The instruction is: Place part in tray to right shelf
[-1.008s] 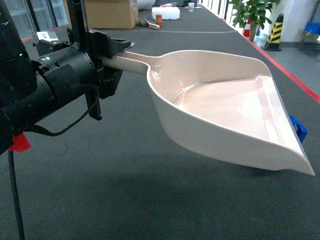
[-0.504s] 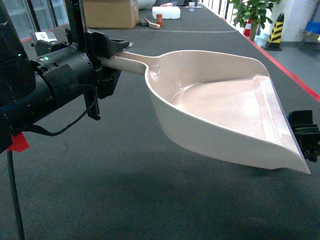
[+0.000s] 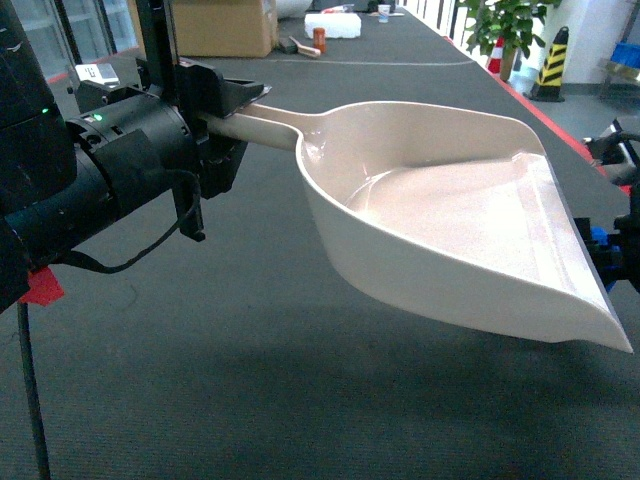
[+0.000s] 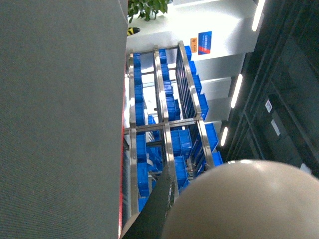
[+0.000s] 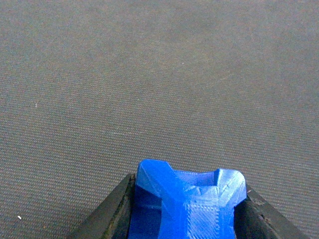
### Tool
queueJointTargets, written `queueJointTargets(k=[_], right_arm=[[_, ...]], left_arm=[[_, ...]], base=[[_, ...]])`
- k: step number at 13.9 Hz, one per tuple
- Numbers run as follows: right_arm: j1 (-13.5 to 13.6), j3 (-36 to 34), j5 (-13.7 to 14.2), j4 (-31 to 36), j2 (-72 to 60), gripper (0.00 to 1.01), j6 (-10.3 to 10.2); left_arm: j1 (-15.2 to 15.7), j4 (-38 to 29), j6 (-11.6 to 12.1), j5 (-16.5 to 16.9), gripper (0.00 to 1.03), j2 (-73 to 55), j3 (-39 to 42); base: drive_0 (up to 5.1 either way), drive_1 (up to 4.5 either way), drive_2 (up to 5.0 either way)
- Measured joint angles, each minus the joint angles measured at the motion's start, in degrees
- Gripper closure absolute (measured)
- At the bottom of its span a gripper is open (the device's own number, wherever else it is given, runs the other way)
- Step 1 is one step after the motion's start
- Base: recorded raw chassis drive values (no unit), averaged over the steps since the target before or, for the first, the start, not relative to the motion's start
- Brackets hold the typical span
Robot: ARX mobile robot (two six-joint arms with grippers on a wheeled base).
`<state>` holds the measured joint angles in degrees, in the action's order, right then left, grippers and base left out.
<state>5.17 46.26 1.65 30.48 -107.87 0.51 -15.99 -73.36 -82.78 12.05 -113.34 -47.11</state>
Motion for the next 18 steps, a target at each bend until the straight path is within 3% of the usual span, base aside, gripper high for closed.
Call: queueJointTargets(k=[1, 3, 5, 6, 7, 9, 10, 11, 12, 13, 14, 15, 16, 17, 18], right_arm=[[-1.6, -3.4, -0.5, -0.7, 4.2, 0.54, -0.1], [-2.9, -8.7, -1.3, -5.5, 18.1, 0.54, 0.0], [-0.2, -7.9, -2.6, -10.3, 31.1, 0.54, -1.2], [4.8, -4.7, -3.8, -11.2, 37.7, 0.54, -5.2], [9.2, -2.2, -2.8, -9.9, 37.7, 0.54, -9.1], [18.6, -0.6, 3.6, -7.0, 30.2, 0.54, -14.1], [23.6, -0.6, 6.0, -5.3, 23.8, 0.54, -15.0], [25.7, -0.8, 7.9, -3.4, 21.5, 0.41, -14.7], [25.7, -1.1, 8.7, -1.1, 21.3, 0.32, -14.4], [24.5, -3.4, 14.3, 5.9, 24.6, 0.13, -11.6], [22.0, -7.7, 20.7, 17.3, 30.1, 0.01, -5.2], [19.1, -12.2, 24.2, 29.6, 34.3, 0.03, 2.8], [16.3, -17.2, 24.8, 38.4, 37.0, 0.03, 9.7], [13.4, -22.6, 25.2, 42.5, 39.5, 0.03, 14.6], [11.2, -28.6, 24.6, 41.2, 43.5, 0.03, 16.1]], left_arm=[[0.0, 0.0, 0.0, 0.0, 0.9, 0.0, 0.0], [0.1, 0.0, -0.1, 0.0, 0.9, 0.0, 0.0], [0.0, 0.0, -0.2, 0.0, 0.9, 0.0, 0.0], [0.0, 0.0, -0.2, 0.0, 0.9, 0.0, 0.0], [0.0, 0.0, -0.2, 0.0, 0.9, 0.0, 0.0], [0.0, 0.0, -0.4, 0.0, 0.9, 0.0, 0.0], [0.0, 0.0, -0.4, 0.0, 0.9, 0.0, 0.0], [0.0, 0.0, -0.5, -0.1, 0.9, 0.0, 0.0], [0.0, 0.1, -0.3, 0.0, 0.9, 0.0, 0.0], [0.0, 0.0, -0.4, 0.0, 0.9, 0.0, 0.0], [0.0, 0.1, -0.4, 0.0, 0.9, 0.0, 0.0], [0.0, 0.0, -0.4, 0.0, 0.9, 0.0, 0.0], [0.0, 0.1, -0.3, 0.0, 0.9, 0.0, 0.0], [0.0, 0.1, -0.4, 0.0, 0.9, 0.0, 0.0], [0.0, 0.1, -0.4, 0.0, 0.9, 0.0, 0.0]], base=[[0.0, 0.0, 0.0], [0.0, 0.0, 0.0], [0.0, 0.0, 0.0], [0.0, 0.0, 0.0], [0.0, 0.0, 0.0], [0.0, 0.0, 0.0], [0.0, 0.0, 0.0], [0.0, 0.0, 0.0], [0.0, 0.0, 0.0], [0.0, 0.0, 0.0], [0.0, 0.0, 0.0], [0.0, 0.0, 0.0], [0.0, 0.0, 0.0], [0.0, 0.0, 0.0], [0.0, 0.0, 0.0]])
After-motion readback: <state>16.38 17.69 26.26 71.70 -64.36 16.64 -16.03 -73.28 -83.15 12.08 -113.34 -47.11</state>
